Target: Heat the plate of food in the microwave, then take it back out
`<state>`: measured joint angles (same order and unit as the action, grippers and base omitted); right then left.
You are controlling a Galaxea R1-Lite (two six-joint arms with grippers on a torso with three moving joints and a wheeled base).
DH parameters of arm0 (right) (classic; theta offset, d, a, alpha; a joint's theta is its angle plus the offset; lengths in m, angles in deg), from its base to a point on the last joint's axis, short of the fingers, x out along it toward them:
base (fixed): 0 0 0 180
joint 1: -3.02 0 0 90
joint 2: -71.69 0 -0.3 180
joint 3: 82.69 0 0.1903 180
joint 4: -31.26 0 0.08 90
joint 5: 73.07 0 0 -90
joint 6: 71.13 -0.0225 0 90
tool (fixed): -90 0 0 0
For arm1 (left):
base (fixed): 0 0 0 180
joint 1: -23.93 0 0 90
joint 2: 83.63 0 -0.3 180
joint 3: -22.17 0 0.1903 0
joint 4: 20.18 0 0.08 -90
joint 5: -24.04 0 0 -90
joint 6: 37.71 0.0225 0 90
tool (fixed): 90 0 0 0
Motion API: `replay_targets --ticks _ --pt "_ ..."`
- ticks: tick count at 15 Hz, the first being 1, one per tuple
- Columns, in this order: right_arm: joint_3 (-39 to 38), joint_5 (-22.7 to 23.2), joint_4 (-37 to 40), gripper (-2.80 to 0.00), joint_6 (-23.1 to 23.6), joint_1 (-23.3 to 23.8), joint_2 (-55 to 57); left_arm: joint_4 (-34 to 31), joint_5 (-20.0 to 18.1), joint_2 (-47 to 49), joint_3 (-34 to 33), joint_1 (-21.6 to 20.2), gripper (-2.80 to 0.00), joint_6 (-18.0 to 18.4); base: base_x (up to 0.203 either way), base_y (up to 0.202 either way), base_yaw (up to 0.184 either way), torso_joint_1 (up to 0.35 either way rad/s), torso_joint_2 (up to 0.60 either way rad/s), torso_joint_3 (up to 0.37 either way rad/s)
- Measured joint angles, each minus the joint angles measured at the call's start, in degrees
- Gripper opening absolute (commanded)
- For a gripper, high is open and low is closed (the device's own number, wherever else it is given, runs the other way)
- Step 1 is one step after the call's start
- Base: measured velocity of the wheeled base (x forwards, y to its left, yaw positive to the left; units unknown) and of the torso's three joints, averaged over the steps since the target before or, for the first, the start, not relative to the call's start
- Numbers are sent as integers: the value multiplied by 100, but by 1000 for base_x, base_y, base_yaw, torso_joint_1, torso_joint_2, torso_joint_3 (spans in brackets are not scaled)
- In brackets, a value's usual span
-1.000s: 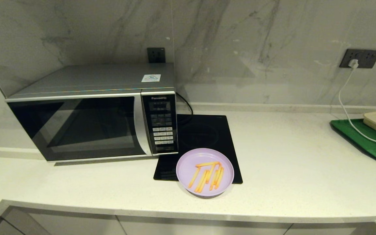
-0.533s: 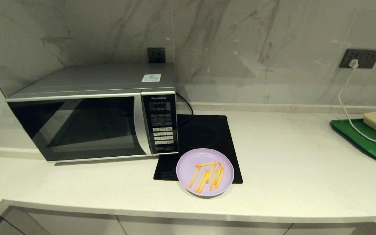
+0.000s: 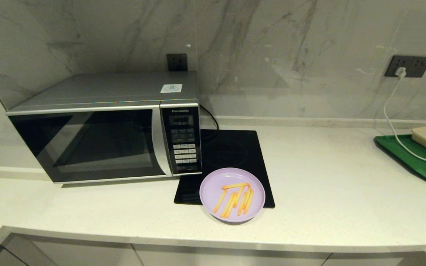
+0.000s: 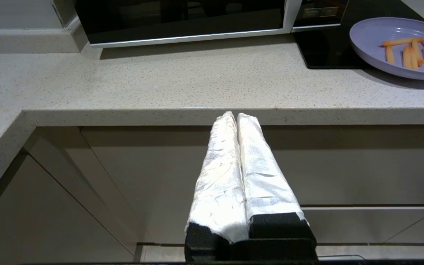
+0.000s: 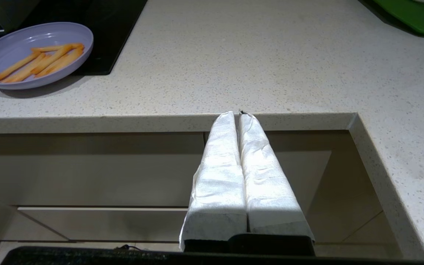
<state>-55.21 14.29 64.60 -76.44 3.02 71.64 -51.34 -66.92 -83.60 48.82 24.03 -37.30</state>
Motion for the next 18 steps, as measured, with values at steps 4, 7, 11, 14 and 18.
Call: replay_targets --ticks 4,7,11,14,18 --pt "1 1 0 -280 -2 0 0 9 11 0 -4 0 -280 -102 0 0 0 0 0 0" --pt "1 1 -1 -280 1 0 0 9 9 0 -4 0 -280 -101 0 0 0 0 0 0" --pt "0 8 -4 -280 19 0 0 9 10 0 -4 0 -280 -102 0 0 0 0 0 0" --pt "2 -18 8 -280 17 0 0 9 9 0 -4 0 -280 -97 0 0 0 0 0 0" --pt "16 -2 24 -280 20 0 0 9 9 0 -4 0 -280 -100 0 0 0 0 0 0"
